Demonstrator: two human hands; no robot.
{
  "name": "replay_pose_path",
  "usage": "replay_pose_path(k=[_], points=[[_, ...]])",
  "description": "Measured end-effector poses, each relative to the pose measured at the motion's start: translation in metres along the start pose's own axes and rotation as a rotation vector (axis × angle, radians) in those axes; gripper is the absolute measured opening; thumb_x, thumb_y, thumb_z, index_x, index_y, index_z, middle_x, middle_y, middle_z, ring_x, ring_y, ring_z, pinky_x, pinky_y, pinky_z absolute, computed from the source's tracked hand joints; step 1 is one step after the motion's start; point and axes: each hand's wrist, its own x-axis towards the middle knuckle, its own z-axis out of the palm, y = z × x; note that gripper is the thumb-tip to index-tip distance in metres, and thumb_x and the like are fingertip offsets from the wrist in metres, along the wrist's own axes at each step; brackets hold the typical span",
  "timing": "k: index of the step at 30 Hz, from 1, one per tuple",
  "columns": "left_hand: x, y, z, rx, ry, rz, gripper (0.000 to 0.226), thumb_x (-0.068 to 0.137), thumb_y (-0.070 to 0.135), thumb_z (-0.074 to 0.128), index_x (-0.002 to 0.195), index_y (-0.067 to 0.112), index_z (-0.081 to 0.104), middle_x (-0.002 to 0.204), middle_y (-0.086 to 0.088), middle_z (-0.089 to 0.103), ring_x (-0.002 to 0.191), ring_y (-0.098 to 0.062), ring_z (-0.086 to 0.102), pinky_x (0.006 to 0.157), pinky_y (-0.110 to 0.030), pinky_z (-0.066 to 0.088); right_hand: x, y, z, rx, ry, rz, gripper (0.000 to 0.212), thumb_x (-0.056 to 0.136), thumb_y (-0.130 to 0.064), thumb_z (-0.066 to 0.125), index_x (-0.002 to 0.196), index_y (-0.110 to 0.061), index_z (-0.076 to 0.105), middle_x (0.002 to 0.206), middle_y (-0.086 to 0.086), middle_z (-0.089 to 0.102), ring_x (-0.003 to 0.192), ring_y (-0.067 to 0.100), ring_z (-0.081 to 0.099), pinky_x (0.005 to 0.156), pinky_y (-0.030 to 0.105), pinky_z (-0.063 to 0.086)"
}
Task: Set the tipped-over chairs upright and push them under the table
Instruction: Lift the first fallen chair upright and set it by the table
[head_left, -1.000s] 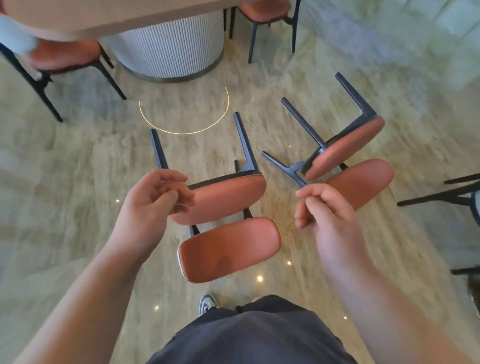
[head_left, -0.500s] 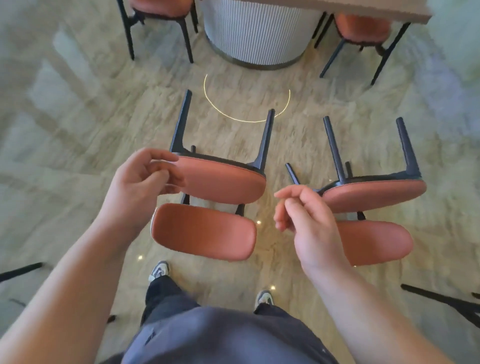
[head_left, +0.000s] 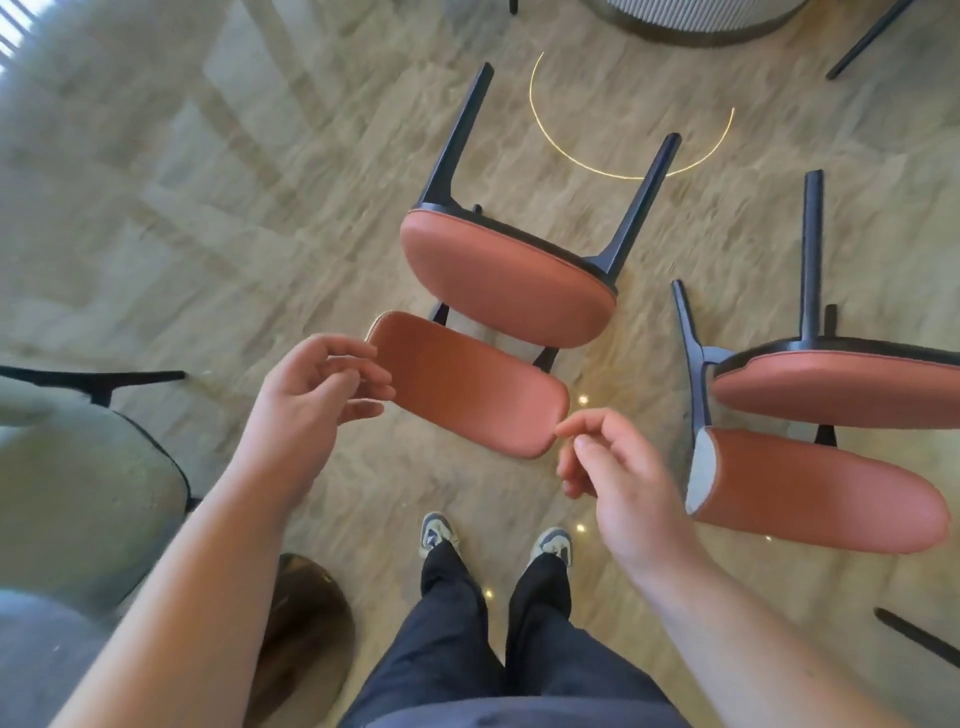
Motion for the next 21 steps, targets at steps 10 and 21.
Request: replay_pose_path(k=[10, 21], points=[[0.098, -0.164, 0.001, -0.035, -0.013, -0.126, 0.032, 0.098, -0.002, 0.045, 0.099, 0.018, 0.070, 0.082, 0.001, 0.079, 0.082, -0.021, 0.077, 0.075, -0.034, 0.062, 0.086, 0.153, 0.076, -0.018, 0.034, 0.175, 0.023, 0.098, -0.010, 0.047, 0.093, -0.022, 0.066, 0.067, -0.010, 0.064, 0.066, 0.006, 0.060, 0.064, 0.020, 0.051], [0.245, -0.486, 0.043, 0.007, -0.038, -0.150, 0.037, 0.097, -0.001, 0.048, 0.093, 0.024, 0.074, 0.085, 0.001, 0.079, 0.082, -0.019, 0.077, 0.072, -0.028, 0.063, 0.247, 0.510, 0.122, 0.194, 0.263, 0.457, 0.024, 0.098, 0.001, 0.044, 0.093, -0.012, 0.065, 0.071, -0.005, 0.073, 0.071, 0.013, 0.070, 0.066, 0.026, 0.055]])
